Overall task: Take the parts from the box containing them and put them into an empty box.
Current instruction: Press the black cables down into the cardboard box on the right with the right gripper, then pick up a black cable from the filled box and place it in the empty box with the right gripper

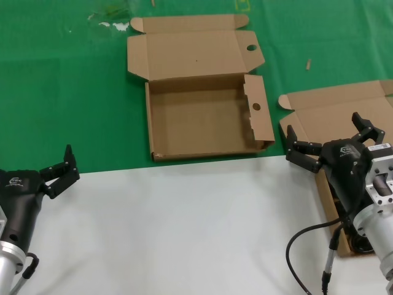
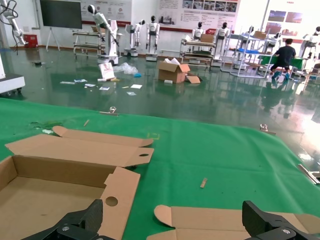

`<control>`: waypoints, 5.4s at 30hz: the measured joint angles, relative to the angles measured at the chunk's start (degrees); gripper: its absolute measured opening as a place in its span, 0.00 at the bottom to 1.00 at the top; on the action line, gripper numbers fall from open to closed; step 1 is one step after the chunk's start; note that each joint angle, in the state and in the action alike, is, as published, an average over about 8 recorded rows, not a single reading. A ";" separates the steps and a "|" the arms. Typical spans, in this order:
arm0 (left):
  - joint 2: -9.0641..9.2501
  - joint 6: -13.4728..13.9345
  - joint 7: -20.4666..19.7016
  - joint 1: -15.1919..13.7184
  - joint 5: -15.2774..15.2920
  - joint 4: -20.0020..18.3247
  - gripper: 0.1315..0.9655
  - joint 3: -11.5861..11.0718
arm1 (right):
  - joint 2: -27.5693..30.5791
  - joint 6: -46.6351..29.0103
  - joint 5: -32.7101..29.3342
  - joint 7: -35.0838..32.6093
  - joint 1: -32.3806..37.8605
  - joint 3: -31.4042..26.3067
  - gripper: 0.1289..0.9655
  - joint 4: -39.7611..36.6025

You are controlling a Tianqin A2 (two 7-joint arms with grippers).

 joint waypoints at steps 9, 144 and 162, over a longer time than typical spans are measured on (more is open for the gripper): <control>0.00 0.00 0.00 0.00 0.00 0.00 1.00 0.00 | 5.45 3.82 0.92 -1.94 0.56 -2.61 1.00 -0.13; 0.00 0.00 -0.03 0.00 0.02 0.00 1.00 0.00 | 41.85 -26.73 -29.68 -0.16 -3.95 1.11 0.09 -0.28; 0.00 0.00 -0.02 0.00 0.02 0.00 1.00 0.00 | 37.29 -29.61 -33.64 4.13 -5.16 5.71 0.09 12.54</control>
